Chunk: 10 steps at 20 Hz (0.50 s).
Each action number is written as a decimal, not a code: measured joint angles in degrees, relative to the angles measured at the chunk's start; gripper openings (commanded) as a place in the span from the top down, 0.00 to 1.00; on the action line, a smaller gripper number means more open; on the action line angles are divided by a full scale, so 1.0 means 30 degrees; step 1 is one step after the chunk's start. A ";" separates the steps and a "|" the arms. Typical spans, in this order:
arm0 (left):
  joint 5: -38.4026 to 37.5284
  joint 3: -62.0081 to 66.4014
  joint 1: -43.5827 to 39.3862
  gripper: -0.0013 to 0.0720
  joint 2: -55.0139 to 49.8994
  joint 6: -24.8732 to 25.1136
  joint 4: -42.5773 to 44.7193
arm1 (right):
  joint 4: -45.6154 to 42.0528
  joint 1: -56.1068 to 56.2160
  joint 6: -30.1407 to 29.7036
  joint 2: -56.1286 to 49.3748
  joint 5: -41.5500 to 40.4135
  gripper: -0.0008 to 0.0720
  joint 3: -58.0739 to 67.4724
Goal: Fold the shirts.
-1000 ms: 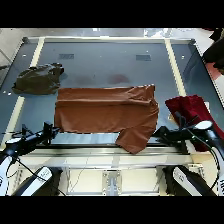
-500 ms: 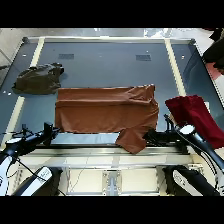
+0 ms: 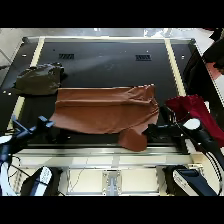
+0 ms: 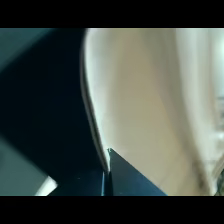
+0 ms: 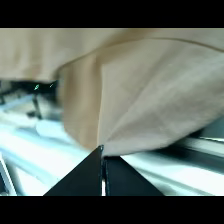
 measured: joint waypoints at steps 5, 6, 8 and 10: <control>-0.0860 0.2863 0.0736 0.97 0.4044 -0.0350 0.1792 | -0.1384 0.0168 0.0947 0.1690 0.0189 0.98 0.4029; -0.1129 0.3504 0.0481 0.97 0.4160 -0.0597 0.2543 | -0.1479 0.0306 0.1013 0.1574 -0.0248 0.98 0.4736; -0.1406 0.4925 -0.0510 0.97 0.3716 -0.0780 0.4197 | -0.1661 0.0707 0.1056 0.0678 -0.1311 0.98 0.6156; -0.1479 0.6331 -0.1931 0.97 0.2317 -0.1027 0.6193 | -0.1763 0.1078 0.0940 -0.0889 -0.2382 0.98 0.7475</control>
